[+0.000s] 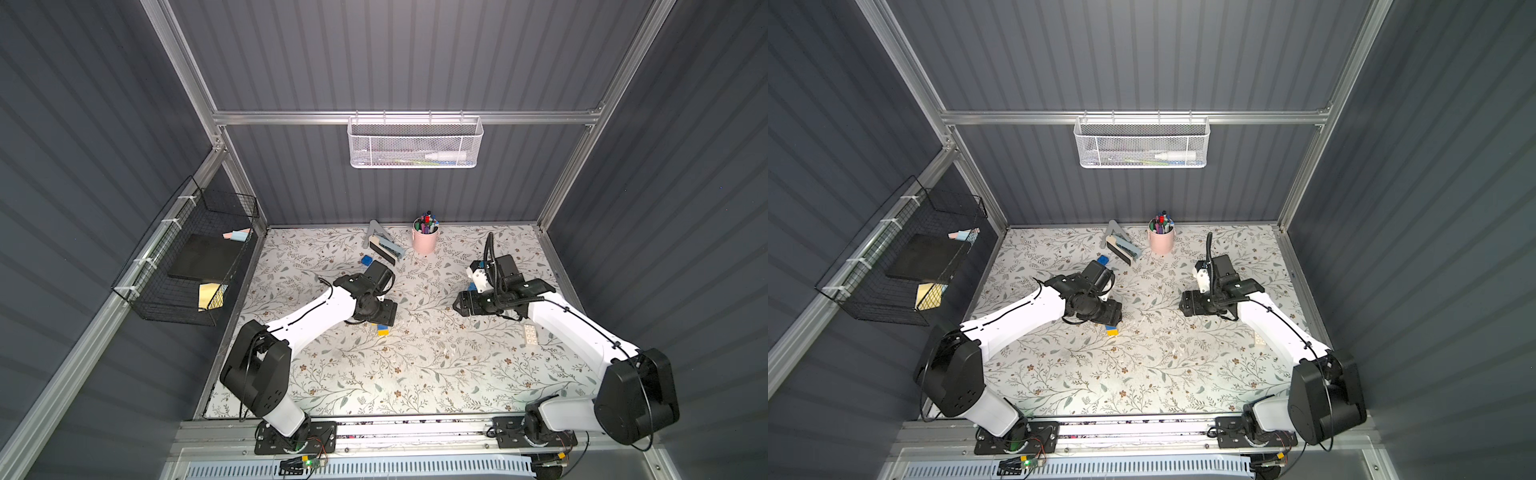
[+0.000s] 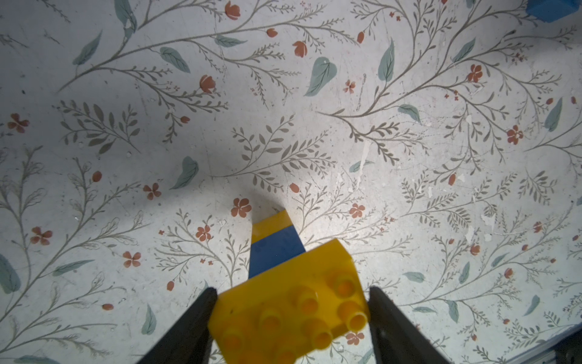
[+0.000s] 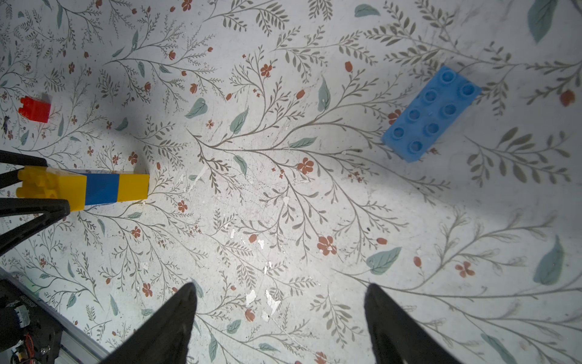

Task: Assemble a spoon with lego
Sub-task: Assemble the lego brick with the lego brick.

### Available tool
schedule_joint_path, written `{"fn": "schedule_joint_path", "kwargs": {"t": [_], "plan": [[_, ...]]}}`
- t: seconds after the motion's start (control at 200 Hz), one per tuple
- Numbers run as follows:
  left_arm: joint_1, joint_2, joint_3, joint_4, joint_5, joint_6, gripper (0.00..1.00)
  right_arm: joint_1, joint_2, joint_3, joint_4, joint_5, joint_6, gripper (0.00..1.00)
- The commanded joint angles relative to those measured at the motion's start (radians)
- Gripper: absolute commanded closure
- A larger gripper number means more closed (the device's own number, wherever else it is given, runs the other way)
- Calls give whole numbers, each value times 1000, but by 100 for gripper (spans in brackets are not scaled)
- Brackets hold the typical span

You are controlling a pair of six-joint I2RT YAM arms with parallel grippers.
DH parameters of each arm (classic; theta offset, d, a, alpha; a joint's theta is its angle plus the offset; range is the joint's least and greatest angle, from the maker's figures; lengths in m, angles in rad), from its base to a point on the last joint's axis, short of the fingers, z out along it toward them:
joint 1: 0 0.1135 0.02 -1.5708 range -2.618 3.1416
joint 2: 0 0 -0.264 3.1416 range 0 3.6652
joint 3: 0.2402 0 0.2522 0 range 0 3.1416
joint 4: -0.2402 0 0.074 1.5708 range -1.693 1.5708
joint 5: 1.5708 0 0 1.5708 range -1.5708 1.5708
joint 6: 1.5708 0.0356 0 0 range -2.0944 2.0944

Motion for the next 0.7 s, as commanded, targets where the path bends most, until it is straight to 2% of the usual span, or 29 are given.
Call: {"fn": "schedule_joint_path", "kwargs": {"t": [0.0, 0.11, 0.41, 0.495, 0.575, 0.69], "plan": [[-7, 12, -2, -69, -4, 0, 31, 7, -6, 23, -16, -16, -11, 16], [-7, 5, 16, -70, -2, -2, 21, 7, -11, 21, -14, -19, -10, 16], [-7, 17, 78, -88, -24, -3, 6, 7, -21, 21, -18, -11, -9, 16], [-7, 8, 94, -93, -31, -6, 1, 7, -27, 18, -18, 23, 13, 14], [-7, -12, 149, -91, -41, -15, 1, 2, -30, 25, -35, 117, 70, 11], [-7, -63, 193, -91, -69, -33, 1, -44, -27, 40, -60, 123, 92, 8]]}}
